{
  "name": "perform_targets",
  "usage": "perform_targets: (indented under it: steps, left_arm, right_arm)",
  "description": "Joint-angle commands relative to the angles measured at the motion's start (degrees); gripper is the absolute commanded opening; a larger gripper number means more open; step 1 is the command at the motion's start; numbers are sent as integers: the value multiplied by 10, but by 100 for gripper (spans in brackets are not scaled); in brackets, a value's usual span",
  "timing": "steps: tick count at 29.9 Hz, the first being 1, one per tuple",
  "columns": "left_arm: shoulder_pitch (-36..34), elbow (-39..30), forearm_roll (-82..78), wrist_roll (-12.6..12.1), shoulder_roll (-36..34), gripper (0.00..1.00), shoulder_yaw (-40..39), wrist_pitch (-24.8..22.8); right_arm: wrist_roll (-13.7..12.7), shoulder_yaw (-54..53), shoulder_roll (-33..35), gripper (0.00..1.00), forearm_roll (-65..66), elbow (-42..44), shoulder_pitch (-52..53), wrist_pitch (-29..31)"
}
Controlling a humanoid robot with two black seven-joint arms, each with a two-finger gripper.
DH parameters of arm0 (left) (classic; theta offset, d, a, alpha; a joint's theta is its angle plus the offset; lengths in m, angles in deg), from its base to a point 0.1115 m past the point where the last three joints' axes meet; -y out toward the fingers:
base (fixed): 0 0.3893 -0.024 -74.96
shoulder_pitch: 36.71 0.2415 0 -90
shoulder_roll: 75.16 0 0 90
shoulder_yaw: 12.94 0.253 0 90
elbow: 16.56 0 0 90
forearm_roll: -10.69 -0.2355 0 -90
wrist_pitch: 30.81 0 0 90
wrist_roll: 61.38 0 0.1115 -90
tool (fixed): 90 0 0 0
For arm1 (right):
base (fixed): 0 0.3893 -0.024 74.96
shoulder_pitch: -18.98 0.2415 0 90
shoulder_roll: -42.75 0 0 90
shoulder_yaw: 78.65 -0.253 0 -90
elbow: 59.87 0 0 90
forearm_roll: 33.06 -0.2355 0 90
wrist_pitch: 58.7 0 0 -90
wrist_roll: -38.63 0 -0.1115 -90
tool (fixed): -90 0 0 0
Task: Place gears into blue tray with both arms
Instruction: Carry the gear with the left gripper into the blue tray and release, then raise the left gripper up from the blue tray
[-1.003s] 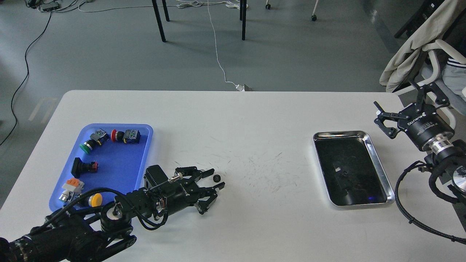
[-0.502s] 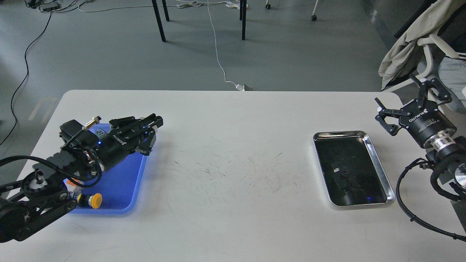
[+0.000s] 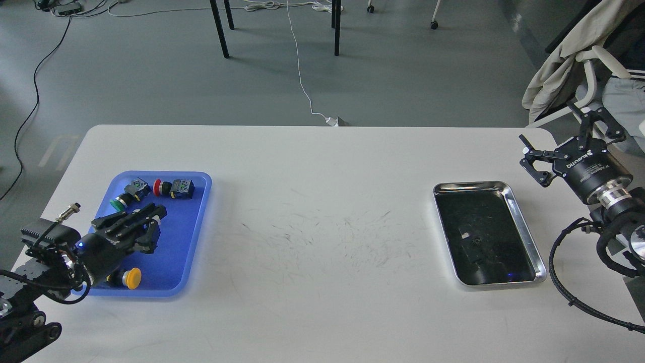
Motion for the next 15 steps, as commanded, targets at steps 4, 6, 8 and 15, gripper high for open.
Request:
perform_targets:
  steps: [4, 6, 8, 15]
  left_arm:
    - [0, 8, 2, -3, 14, 64, -1, 3]
    - [0, 12, 3, -2, 17, 80, -5, 7]
    - [-1, 13, 9, 0, 20, 90, -10, 10]
    - [-55, 12, 96, 2, 16, 96, -39, 11]
  right_arm:
    - [0, 1, 0, 97, 0, -1, 1, 0]
    - [0, 1, 0, 97, 0, -1, 1, 0]
    - [0, 1, 0, 97, 0, -1, 1, 0]
    - [-1, 1, 5, 97, 0, -18, 9, 0]
